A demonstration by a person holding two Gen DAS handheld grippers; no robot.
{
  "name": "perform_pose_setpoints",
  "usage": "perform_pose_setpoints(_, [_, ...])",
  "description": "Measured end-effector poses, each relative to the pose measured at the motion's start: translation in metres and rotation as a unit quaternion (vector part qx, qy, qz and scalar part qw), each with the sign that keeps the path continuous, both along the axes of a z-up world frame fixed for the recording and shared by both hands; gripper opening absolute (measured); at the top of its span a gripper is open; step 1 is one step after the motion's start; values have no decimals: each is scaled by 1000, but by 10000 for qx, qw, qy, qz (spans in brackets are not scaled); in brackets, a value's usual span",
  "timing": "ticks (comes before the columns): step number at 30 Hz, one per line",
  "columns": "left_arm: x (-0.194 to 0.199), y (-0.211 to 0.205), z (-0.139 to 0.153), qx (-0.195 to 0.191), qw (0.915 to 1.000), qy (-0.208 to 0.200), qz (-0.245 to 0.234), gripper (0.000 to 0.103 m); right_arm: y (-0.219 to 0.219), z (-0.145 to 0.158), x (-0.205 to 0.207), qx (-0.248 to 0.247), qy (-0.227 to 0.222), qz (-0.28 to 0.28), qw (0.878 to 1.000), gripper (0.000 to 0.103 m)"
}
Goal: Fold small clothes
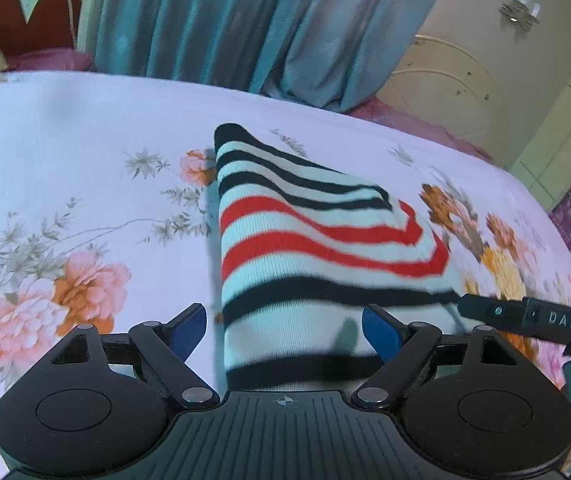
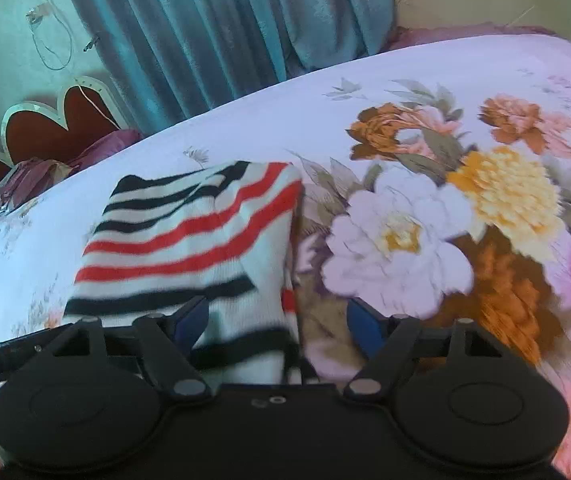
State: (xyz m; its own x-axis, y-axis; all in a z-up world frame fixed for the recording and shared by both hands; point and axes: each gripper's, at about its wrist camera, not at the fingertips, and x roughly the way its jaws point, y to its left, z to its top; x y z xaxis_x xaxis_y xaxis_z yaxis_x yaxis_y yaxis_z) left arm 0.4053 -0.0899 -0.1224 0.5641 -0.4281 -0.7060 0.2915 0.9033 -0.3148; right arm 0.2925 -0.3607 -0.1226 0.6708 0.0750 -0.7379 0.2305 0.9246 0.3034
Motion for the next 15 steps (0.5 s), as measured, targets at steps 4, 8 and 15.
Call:
perform_pose_setpoints(4, [20,-4,-12,-116,9995,256,116,84,-7,-13,26,241,126,196,9994,78])
perform_pose_setpoints(8, [32,-8,-24,-317,9985,438,49,84,-13,-27,44,483,232,259,9982,79])
perform_pose_setpoints(15, [47,-24,-37,-312,9978,583,-101,86,-16,-42,61,891,163,515,9946,76])
